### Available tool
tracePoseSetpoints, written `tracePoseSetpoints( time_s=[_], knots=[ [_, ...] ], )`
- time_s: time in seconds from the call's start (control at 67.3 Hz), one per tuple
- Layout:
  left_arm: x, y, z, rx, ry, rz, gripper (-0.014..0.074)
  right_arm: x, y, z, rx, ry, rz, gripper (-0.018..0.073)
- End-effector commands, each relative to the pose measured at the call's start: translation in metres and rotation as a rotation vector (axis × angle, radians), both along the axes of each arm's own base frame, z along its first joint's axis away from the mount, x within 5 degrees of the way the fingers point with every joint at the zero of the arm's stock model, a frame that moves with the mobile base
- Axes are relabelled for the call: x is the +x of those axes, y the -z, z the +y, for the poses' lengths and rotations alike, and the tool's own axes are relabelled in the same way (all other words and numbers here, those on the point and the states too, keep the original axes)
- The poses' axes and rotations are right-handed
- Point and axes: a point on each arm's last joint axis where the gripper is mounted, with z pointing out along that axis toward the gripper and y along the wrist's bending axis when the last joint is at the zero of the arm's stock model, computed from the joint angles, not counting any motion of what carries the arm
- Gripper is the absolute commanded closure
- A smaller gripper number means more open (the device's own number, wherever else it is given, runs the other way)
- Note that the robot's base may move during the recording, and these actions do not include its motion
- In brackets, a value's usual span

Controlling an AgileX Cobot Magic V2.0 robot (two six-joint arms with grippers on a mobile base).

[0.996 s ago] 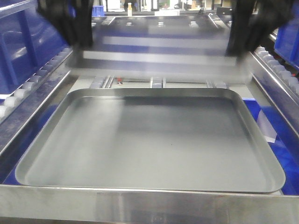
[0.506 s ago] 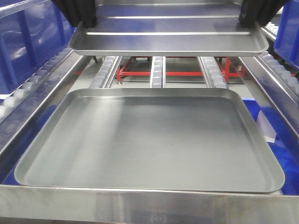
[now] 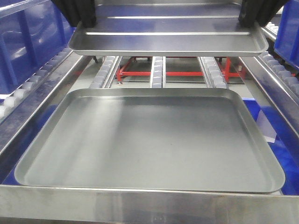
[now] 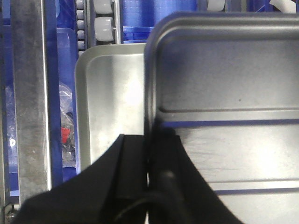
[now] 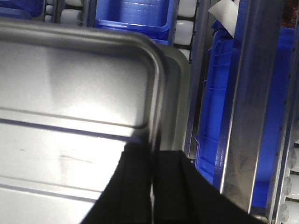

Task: Grab silver tray and place in blue box
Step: 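Lift the silver tray with both grippers out of the larger tray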

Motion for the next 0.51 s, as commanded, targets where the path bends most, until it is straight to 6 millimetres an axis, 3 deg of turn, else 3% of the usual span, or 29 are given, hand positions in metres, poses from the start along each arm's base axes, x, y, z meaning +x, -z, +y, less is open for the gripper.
tracePoseSetpoints(
  time_s=[0.0, 0.491],
  knots=[
    [-0.0074, -0.0284, 0.0101, -0.003, 0.007, -0.096, 0.0694, -0.0045, -0.0278, -0.0074, -0.014, -0.016, -0.128, 0.0501],
    [-0.0073, -0.0284, 0.01, -0.004, 0.008, -0.097, 0.0694, -0.0043, -0.0275, -0.0073, -0.014, -0.016, -0.127, 0.0501]
  ],
)
